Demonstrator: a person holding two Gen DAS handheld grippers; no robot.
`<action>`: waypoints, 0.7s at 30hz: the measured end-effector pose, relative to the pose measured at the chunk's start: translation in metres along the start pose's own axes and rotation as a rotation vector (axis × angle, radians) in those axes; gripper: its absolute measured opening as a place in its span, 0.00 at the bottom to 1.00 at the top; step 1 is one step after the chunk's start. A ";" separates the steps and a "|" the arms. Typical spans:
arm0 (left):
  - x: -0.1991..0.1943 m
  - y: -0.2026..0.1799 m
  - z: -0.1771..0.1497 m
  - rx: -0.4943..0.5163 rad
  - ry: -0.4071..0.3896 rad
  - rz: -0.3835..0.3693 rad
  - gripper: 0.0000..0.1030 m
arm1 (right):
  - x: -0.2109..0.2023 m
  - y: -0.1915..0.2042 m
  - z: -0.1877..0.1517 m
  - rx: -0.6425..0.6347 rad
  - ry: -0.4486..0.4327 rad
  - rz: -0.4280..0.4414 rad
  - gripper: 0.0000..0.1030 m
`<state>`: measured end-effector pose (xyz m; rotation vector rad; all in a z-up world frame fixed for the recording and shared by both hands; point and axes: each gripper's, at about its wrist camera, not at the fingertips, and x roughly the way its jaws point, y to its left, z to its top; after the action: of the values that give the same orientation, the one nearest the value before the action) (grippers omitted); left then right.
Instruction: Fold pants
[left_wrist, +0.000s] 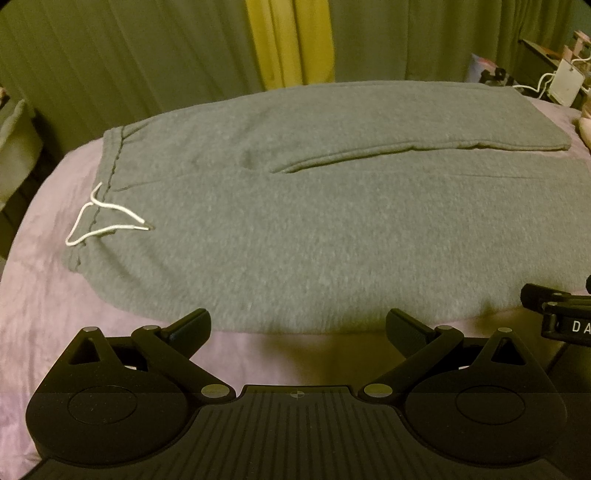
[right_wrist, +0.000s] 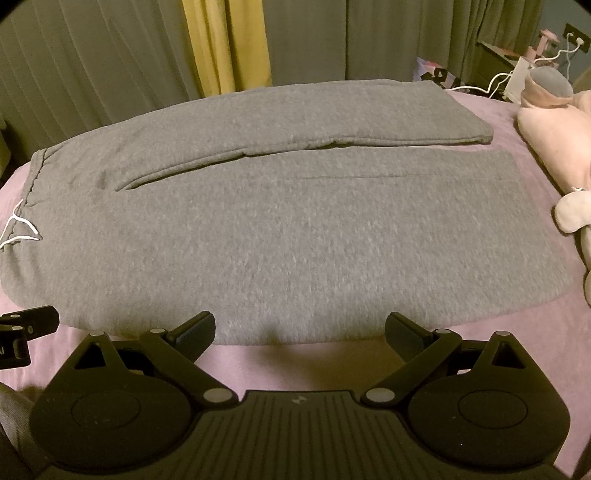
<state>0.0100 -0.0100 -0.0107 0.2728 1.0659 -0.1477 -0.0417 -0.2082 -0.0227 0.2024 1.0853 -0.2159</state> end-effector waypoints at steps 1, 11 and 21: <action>0.000 0.000 0.000 0.001 -0.001 0.001 1.00 | 0.000 0.000 0.000 0.001 -0.003 -0.001 0.96; -0.001 -0.002 0.001 0.013 -0.007 0.001 1.00 | -0.002 -0.004 0.002 0.029 -0.023 -0.002 0.96; 0.000 -0.002 0.002 0.014 -0.008 -0.002 1.00 | -0.004 -0.004 0.001 0.023 -0.046 0.000 0.96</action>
<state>0.0111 -0.0120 -0.0103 0.2830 1.0577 -0.1582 -0.0432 -0.2118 -0.0192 0.2173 1.0380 -0.2322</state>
